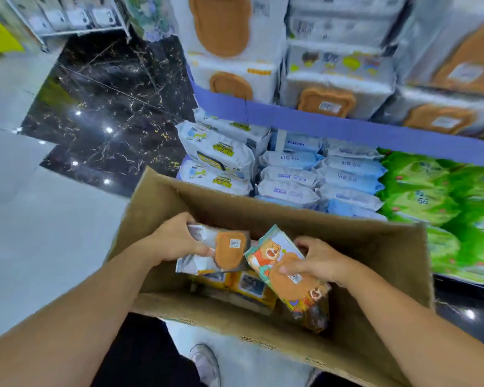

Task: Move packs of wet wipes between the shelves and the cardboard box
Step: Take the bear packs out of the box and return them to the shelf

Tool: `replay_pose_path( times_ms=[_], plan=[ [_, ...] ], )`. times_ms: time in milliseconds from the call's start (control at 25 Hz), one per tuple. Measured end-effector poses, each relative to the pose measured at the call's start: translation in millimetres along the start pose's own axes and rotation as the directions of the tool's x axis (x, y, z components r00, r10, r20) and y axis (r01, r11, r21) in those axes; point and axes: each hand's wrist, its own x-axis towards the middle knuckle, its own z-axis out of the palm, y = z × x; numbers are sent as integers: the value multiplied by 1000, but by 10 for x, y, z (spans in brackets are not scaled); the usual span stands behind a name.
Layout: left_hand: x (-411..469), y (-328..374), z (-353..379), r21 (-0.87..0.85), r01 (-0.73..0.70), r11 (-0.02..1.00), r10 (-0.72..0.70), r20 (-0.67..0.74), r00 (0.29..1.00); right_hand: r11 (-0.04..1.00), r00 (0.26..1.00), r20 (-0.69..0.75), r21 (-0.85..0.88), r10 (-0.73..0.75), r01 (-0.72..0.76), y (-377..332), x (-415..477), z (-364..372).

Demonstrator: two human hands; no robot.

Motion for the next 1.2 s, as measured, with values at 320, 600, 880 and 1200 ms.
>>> replay_pose_path(
  times_ms=[320,600,880,1200],
  plan=[
    [-1964,1314,-1421,-611,-39,790,17,-42,999,988,985,-120,76,-123,132,-1699,-2162,-938],
    [-3167,2443,-2631,-743,-181,645,111,-143,983,961,940,-233,59,-250,270,-3070,-3974,-1699],
    [-3777,3098,-3276,-829,-335,448,228,-257,939,928,834,-461,55,-304,369,-3812,-4919,-2063],
    [-3512,3167,-3388,-918,-265,294,252,-193,948,734,803,-586,498,-109,463,-3963,-4873,-1667]
  ],
)
